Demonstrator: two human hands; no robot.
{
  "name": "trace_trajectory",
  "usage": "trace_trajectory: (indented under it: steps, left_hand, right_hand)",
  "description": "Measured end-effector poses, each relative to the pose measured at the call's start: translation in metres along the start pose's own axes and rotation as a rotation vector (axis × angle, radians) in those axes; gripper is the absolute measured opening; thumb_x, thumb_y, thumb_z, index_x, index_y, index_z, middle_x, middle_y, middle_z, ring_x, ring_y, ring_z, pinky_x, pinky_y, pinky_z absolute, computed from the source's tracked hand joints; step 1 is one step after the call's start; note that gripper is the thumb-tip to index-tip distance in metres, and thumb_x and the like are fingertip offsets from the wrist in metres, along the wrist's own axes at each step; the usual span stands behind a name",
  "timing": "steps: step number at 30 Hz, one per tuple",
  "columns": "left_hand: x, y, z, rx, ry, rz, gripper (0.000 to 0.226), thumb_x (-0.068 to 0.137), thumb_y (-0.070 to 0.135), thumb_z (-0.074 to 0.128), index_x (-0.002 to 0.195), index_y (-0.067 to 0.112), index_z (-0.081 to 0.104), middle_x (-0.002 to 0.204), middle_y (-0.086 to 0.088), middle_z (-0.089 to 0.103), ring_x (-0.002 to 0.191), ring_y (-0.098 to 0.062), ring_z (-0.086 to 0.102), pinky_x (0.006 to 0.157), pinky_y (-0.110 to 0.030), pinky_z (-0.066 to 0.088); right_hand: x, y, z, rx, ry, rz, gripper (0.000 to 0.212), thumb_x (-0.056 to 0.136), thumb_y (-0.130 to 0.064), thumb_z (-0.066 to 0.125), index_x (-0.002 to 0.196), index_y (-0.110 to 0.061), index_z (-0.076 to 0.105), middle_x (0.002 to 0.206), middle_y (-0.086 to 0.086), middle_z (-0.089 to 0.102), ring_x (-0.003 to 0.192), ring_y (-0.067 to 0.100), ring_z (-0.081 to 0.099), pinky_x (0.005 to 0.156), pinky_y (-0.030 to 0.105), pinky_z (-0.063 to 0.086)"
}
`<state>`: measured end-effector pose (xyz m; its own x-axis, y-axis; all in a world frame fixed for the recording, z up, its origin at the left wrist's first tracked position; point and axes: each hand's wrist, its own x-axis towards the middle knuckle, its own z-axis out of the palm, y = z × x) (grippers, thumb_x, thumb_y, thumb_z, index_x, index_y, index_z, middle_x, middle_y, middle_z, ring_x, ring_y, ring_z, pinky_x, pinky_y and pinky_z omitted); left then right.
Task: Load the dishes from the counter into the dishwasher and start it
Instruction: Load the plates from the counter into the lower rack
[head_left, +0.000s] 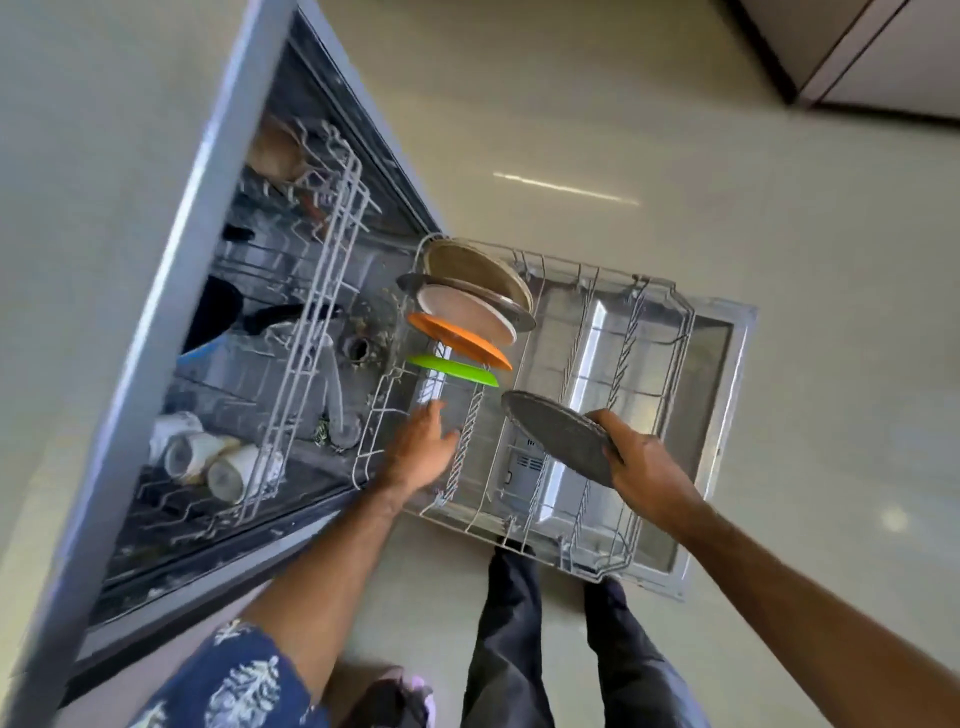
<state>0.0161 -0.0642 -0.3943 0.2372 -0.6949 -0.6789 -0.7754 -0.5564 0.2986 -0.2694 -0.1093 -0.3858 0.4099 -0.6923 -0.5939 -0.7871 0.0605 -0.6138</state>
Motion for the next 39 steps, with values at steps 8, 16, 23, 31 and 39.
trace_trajectory:
  steps: [8, 16, 23, 31, 39]
  left_hand:
    - [0.086, -0.025, 0.001, -0.217, 0.179, -0.094, 0.066, 0.099, 0.015, 0.053, 0.157, 0.017, 0.022, 0.158, -0.010, 0.035, 0.137, -0.029, 0.043, 0.110, -0.042, 0.038]
    - [0.107, -0.045, -0.005, -0.520, 0.067, 0.051, 0.065, 0.099, -0.001, 0.045, 0.154, 0.027, 0.028, 0.160, 0.000, 0.029, 0.133, -0.022, 0.044, 0.112, -0.040, 0.037]
    - [0.104, -0.058, -0.004, -0.619, 0.174, 0.134, 0.044, 0.102, 0.003, 0.044, 0.144, 0.013, 0.046, 0.151, -0.002, 0.045, 0.136, -0.013, 0.044, 0.111, -0.026, 0.038]
    - [0.061, -0.103, 0.013, -0.674, 0.409, -0.175, 0.038, 0.106, 0.028, 0.046, 0.141, 0.015, 0.047, 0.143, -0.006, 0.050, 0.111, -0.006, 0.053, 0.077, -0.009, 0.040]
    - [0.057, -0.106, 0.023, -0.880, 0.412, -0.220, 0.054, 0.106, 0.034, 0.044, 0.156, 0.026, 0.023, 0.160, -0.002, 0.030, 0.125, -0.008, 0.039, 0.082, -0.012, 0.034]
  right_hand:
    - [0.044, -0.010, 0.056, -0.089, -0.010, -0.116, 0.043, 0.101, -0.005, 0.040, 0.139, -0.026, 0.046, 0.099, 0.012, 0.071, 0.070, 0.027, 0.064, 0.061, 0.039, 0.053]
    - [0.070, -0.036, 0.069, -0.125, 0.026, -0.211, 0.053, 0.097, 0.000, 0.042, 0.143, -0.026, 0.044, 0.122, 0.008, 0.068, 0.087, 0.028, 0.069, 0.067, 0.036, 0.055]
    - [0.086, -0.052, 0.091, -0.258, 0.053, -0.445, 0.058, 0.090, 0.005, 0.056, 0.143, -0.018, 0.047, 0.122, 0.013, 0.068, 0.089, 0.029, 0.070, 0.059, 0.023, 0.048]
    - [0.110, -0.077, 0.142, -0.406, -0.040, -0.504, 0.062, 0.097, -0.019, 0.005, 0.156, -0.020, 0.027, 0.155, 0.016, 0.039, 0.142, 0.032, 0.038, 0.120, 0.054, 0.024]
    - [0.132, -0.103, 0.171, -0.390, -0.093, -0.483, 0.057, 0.102, -0.009, 0.034, 0.157, -0.016, 0.018, 0.159, 0.020, 0.028, 0.147, 0.035, 0.028, 0.120, 0.058, 0.019]
